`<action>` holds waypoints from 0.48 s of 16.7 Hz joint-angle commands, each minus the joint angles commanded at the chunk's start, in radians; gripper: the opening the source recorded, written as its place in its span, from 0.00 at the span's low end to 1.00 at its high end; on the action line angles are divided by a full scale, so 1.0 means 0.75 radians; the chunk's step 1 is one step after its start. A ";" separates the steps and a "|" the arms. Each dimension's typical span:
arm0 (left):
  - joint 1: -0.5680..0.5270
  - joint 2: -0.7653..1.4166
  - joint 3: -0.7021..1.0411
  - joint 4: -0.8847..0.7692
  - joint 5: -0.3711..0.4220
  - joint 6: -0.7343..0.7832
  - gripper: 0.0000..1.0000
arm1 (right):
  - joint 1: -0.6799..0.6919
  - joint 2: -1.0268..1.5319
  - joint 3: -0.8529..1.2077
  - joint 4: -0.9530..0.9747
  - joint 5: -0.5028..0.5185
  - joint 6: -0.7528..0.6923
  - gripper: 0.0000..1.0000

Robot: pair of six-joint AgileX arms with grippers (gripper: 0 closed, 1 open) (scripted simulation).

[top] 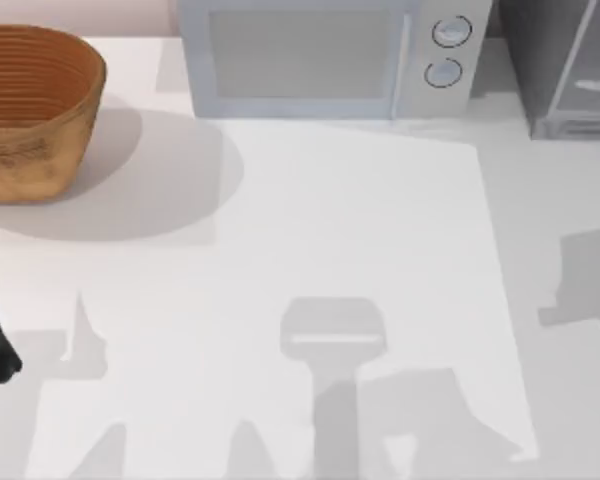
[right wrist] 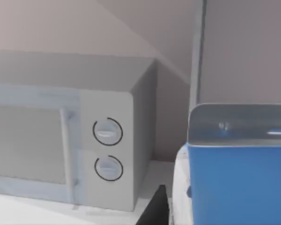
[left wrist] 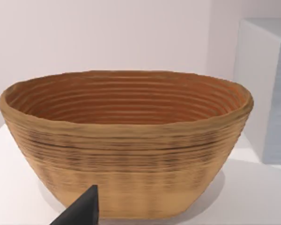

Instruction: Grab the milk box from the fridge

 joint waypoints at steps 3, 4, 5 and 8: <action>0.000 0.000 0.000 0.000 0.000 0.000 1.00 | -0.004 0.211 0.061 0.128 -0.071 0.005 0.00; 0.000 0.000 0.000 0.000 0.000 0.000 1.00 | -0.006 0.282 0.082 0.170 -0.095 0.007 0.00; 0.000 0.000 0.000 0.000 0.000 0.000 1.00 | -0.007 0.352 0.102 0.213 -0.119 0.009 0.00; 0.000 0.000 0.000 0.000 0.000 0.000 1.00 | -0.012 0.560 0.167 0.343 -0.190 0.013 0.00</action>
